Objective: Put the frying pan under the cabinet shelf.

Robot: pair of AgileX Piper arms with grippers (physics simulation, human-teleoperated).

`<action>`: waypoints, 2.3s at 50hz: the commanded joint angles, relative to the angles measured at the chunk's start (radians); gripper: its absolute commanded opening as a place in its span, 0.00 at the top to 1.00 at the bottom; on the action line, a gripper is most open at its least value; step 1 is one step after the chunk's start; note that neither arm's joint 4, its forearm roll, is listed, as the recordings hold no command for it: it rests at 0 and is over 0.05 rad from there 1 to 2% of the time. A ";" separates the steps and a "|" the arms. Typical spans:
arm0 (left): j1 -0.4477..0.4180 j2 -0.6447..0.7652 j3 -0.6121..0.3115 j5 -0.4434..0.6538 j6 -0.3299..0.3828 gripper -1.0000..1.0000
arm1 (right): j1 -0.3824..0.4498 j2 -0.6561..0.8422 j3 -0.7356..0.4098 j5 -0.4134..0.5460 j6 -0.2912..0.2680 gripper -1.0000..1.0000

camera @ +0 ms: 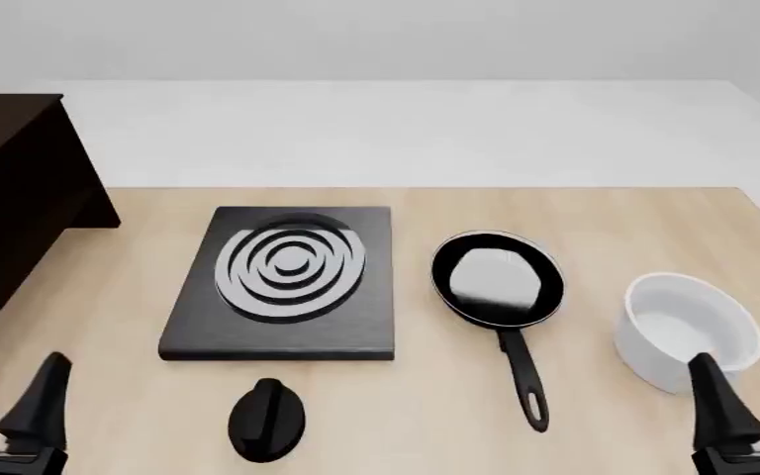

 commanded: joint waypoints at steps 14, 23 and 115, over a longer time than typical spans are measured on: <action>-0.042 -0.001 -0.018 0.025 0.064 0.00 | 0.000 0.012 -0.001 -0.010 0.000 0.00; -0.071 0.057 -0.084 0.007 0.124 0.00 | 0.000 0.017 0.000 -0.015 0.000 0.00; -0.799 1.306 -0.433 -0.758 0.956 0.00 | 0.000 0.014 0.000 -0.013 0.000 0.00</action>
